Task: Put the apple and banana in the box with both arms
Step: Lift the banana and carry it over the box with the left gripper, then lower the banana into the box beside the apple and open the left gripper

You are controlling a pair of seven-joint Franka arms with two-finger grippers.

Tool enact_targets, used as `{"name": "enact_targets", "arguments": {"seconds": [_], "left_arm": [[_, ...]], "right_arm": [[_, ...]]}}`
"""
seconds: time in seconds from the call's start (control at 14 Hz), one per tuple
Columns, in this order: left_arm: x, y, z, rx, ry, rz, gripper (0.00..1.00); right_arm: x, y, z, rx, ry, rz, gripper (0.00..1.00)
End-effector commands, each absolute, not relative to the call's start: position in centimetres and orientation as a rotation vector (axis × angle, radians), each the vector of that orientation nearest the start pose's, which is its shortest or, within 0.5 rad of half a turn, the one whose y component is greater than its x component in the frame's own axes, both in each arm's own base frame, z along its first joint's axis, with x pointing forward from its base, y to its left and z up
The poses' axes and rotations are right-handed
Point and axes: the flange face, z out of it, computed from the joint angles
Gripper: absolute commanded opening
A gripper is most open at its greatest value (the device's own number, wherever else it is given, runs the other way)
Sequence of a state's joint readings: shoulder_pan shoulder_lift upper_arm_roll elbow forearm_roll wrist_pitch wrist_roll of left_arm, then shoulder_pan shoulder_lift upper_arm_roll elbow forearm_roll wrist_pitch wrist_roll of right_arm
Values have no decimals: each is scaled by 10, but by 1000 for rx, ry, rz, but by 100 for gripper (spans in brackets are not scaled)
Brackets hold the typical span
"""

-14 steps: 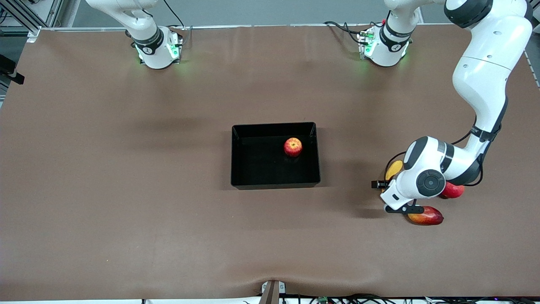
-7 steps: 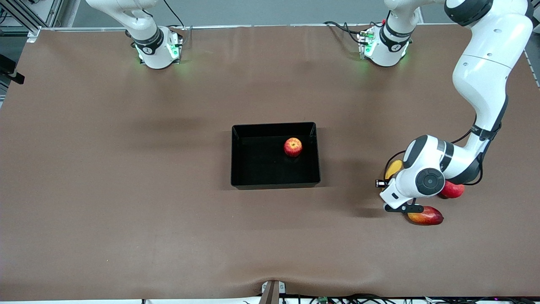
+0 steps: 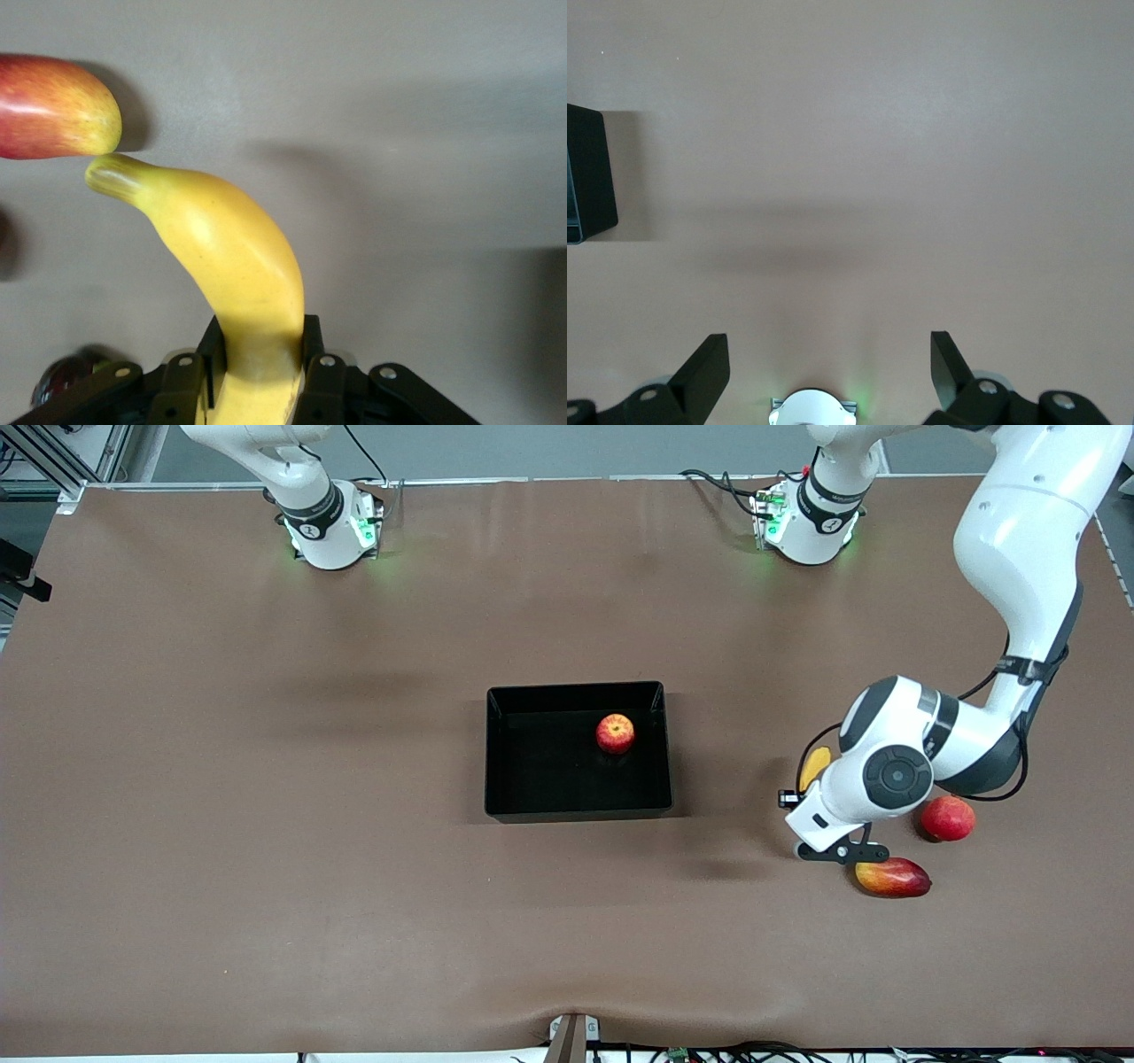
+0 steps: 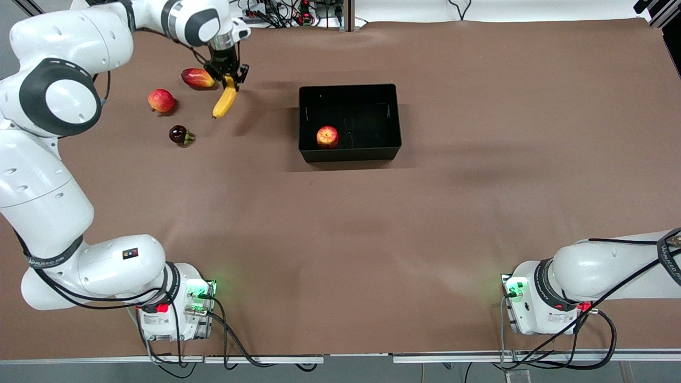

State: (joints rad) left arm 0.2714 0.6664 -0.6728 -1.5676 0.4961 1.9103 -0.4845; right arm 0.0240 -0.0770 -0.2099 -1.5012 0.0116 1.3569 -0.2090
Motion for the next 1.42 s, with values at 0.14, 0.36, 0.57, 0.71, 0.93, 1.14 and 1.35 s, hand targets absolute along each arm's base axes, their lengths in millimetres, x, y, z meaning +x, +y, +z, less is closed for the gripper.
{"name": "enact_targets", "arguments": {"seconds": [0.14, 0.36, 0.57, 0.71, 0.93, 1.14, 1.35], "left_arm": [[656, -213, 383, -3138, -110, 195, 0], [649, -262, 411, -3235, -294, 236, 0], [636, -320, 428, -3235, -499, 216, 0], [627, -349, 435, -3245, -558, 200, 0], [607, -397, 440, -3263, -741, 211, 0], [585, -448, 436, -3269, -969, 206, 0], [581, -477, 416, -3247, -1193, 200, 0]], "right_arm": [[497, -102, 682, -3108, -52, 102, 100], [497, -102, 682, -3108, -52, 102, 100], [497, -102, 682, -3108, -52, 102, 100], [497, -102, 682, -3108, -52, 102, 100], [497, -102, 682, -3108, -53, 104, 100], [497, -102, 682, -3108, -53, 104, 100], [497, -102, 682, -3108, -53, 104, 100]]}}
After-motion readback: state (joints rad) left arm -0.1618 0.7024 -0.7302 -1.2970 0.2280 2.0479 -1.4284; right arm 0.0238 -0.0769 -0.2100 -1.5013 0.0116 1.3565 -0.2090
